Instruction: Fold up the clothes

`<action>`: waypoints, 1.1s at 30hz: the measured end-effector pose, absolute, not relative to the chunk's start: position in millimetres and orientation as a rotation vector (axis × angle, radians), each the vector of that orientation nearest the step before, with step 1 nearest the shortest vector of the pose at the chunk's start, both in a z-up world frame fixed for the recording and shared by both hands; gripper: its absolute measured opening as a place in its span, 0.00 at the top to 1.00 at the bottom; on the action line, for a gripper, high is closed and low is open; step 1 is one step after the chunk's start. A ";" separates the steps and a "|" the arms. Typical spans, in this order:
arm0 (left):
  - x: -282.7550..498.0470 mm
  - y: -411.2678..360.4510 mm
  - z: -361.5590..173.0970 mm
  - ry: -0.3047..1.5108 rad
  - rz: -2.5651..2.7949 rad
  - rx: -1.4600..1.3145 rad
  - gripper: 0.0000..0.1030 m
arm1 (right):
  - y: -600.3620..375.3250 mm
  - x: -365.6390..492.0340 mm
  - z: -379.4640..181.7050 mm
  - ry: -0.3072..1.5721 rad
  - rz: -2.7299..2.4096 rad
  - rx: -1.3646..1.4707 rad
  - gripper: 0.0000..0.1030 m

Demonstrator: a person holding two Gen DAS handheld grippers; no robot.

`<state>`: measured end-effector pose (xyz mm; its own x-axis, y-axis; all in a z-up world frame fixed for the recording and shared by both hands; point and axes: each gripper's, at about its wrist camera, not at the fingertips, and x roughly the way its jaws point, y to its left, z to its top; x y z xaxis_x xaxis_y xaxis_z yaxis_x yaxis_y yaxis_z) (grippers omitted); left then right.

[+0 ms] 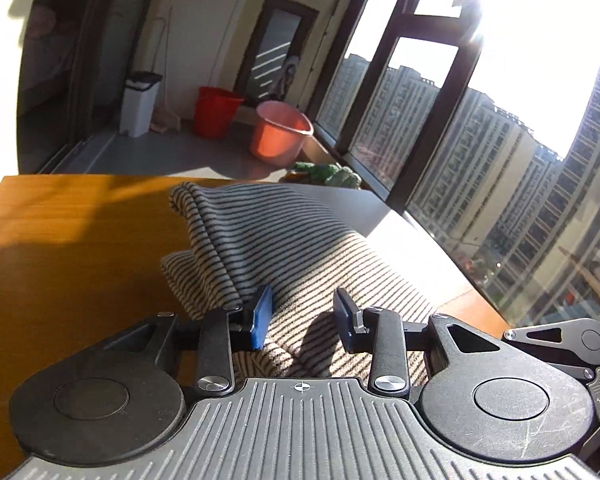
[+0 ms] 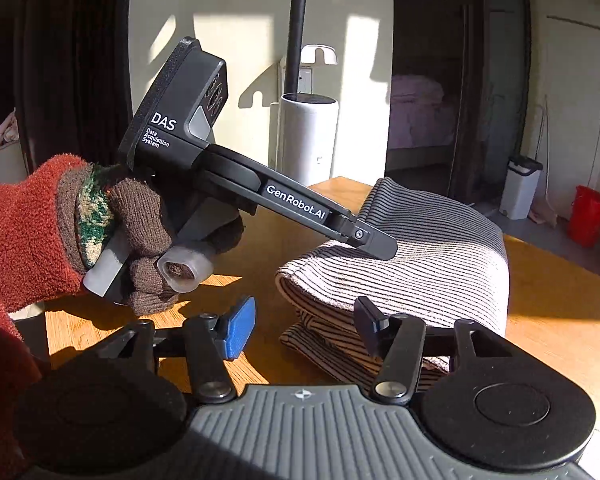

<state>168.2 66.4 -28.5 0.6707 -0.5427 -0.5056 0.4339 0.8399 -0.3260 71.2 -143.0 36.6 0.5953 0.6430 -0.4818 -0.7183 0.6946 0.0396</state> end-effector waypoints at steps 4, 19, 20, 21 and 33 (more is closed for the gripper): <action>162.5 62.8 -32.4 0.602 -0.535 -0.162 0.63 | -198.1 104.1 48.4 0.523 0.647 0.069 0.22; 187.6 130.4 -27.2 0.573 -0.343 -0.136 0.61 | -111.8 208.6 -1.6 0.675 0.713 0.179 0.31; 192.9 137.9 -27.8 0.566 -0.318 -0.132 0.61 | -100.0 216.9 -0.3 0.670 0.719 0.168 0.31; 198.2 145.3 -28.4 0.559 -0.294 -0.127 0.61 | -88.6 224.6 0.6 0.662 0.726 0.151 0.31; 225.4 210.8 24.8 0.413 -0.269 -0.327 0.49 | -35.0 252.1 10.9 0.606 0.748 -0.015 0.31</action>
<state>225.4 210.8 24.8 0.8822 -0.3189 -0.3464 0.1877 0.9129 -0.3624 252.1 -35.0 10.9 0.5715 0.6335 -0.5216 -0.6418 0.7411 0.1969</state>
